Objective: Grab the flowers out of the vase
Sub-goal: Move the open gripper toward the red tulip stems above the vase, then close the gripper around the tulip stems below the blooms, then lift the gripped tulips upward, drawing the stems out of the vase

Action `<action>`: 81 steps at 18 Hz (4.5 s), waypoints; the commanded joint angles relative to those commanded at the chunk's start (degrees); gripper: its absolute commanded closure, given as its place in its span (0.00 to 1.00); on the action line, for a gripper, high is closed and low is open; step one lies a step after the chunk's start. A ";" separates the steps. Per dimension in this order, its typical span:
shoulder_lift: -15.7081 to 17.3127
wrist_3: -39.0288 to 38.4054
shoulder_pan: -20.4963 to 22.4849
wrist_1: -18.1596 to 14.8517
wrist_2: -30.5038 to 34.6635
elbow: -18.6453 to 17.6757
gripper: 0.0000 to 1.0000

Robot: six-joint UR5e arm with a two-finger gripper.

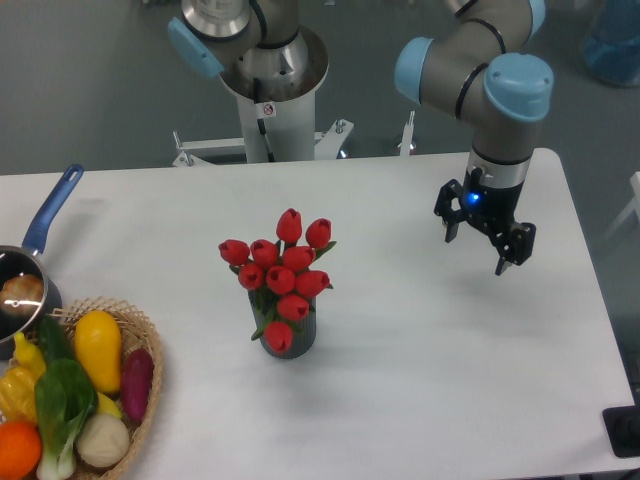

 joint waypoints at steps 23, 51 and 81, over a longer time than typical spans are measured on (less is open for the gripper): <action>7.73 -10.37 -1.67 -0.70 -21.25 -5.09 0.00; 7.03 -18.81 -10.28 -1.14 -42.10 -6.86 0.56; 14.85 -13.53 -9.14 -3.78 -41.48 -9.93 1.00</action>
